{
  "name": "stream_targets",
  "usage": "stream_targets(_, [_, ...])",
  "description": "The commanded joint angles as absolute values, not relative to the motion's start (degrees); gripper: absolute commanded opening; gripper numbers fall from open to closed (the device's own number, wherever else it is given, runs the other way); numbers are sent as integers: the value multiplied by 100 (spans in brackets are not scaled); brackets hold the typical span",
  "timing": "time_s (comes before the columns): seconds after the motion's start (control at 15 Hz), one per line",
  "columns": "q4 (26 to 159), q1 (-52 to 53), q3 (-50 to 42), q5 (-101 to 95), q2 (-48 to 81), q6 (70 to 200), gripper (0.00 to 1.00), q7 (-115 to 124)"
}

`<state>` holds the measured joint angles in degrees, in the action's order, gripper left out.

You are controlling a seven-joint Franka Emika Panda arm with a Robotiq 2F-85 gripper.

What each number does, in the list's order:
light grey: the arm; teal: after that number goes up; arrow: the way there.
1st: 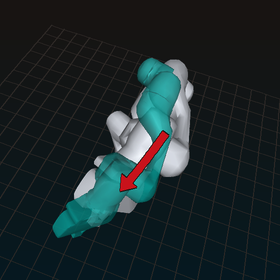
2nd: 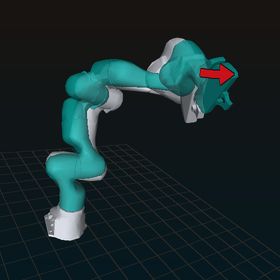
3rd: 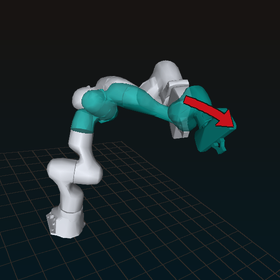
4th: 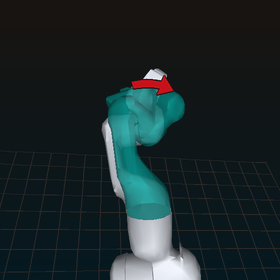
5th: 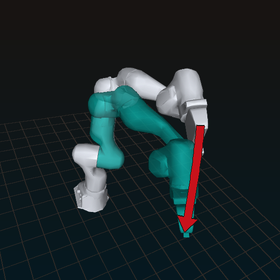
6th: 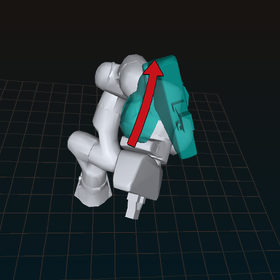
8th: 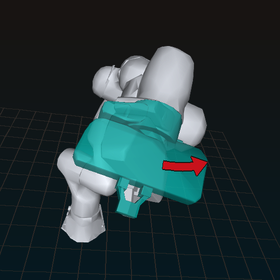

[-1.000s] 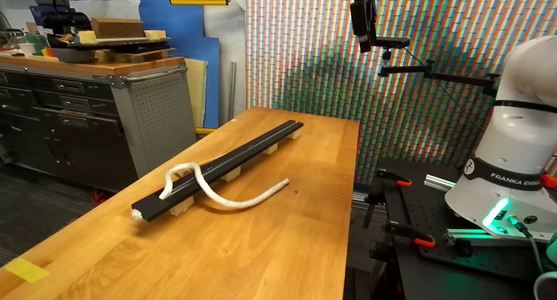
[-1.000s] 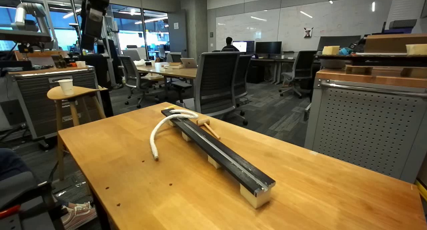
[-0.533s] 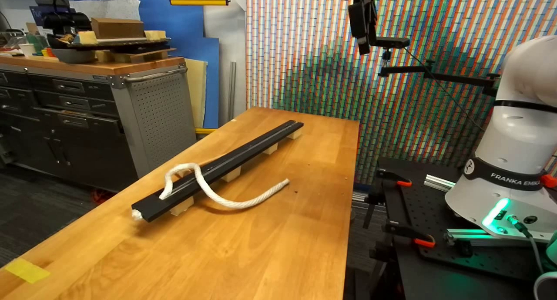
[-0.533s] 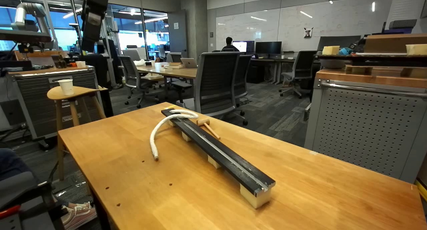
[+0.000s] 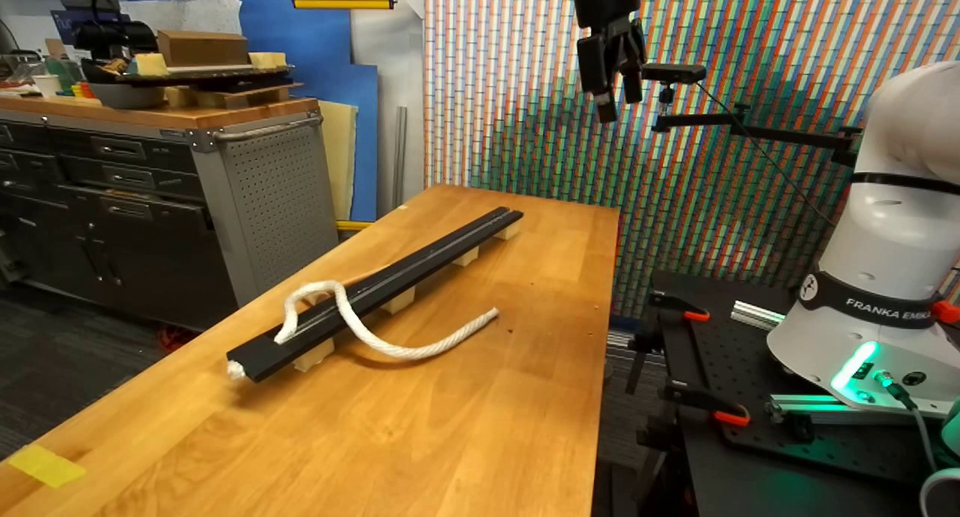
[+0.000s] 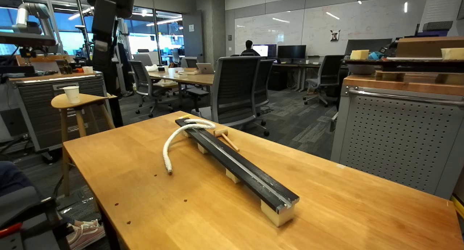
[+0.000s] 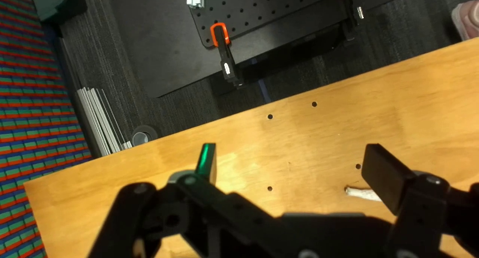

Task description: Stretch the rope out on the platform

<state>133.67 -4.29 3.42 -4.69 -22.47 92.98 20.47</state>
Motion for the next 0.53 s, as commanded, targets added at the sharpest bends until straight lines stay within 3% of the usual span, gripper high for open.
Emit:
stream_targets(0.0, [13529,-371,458,-167,-2178,9774,100,2749])
stream_targets(0.47, [13602,-336,582,511,-1831,11080,100,3727])
